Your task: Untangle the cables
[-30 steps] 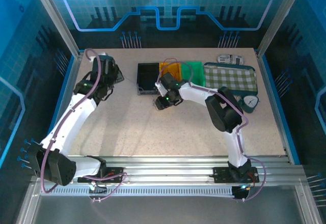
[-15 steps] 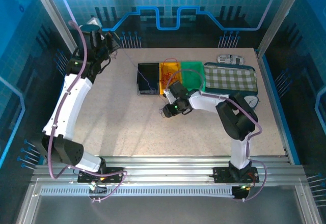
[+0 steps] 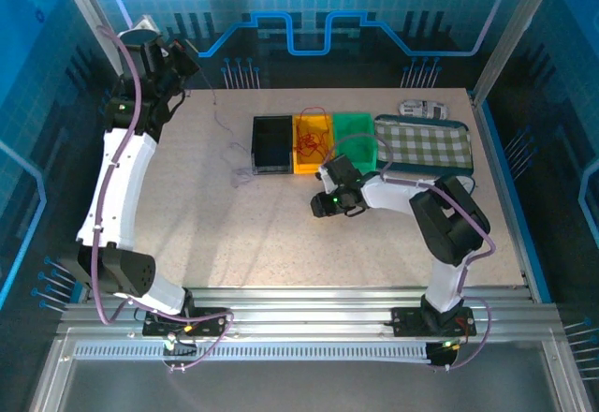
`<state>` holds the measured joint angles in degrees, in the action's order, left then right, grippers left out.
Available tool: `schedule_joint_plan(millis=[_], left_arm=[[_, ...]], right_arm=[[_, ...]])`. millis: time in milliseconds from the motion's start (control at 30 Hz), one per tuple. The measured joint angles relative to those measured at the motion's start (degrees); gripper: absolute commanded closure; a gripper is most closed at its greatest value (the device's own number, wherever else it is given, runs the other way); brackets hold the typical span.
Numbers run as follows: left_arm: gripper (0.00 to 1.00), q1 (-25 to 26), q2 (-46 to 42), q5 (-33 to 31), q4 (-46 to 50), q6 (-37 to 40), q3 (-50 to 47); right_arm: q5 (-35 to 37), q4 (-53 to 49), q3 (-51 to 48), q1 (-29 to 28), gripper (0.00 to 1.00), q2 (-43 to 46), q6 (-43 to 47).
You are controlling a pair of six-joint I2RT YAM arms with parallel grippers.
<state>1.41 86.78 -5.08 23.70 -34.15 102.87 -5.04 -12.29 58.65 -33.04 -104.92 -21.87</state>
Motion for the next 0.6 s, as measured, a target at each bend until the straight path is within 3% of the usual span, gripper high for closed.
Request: schedule_joint_plan(millis=[200, 600], left_arm=[[1.00, -0.7, 0.3, 5.0, 0.0, 0.6, 3.5], [1.00, -0.5, -1.1, 27.9, -6.8, 0.6, 0.6]], right_arm=[[-0.5, 0.4, -0.9, 1.0, 0.57, 0.7, -1.9], [1.4, -4.1, 2.0, 0.2, 0.50, 5.3, 4.7]])
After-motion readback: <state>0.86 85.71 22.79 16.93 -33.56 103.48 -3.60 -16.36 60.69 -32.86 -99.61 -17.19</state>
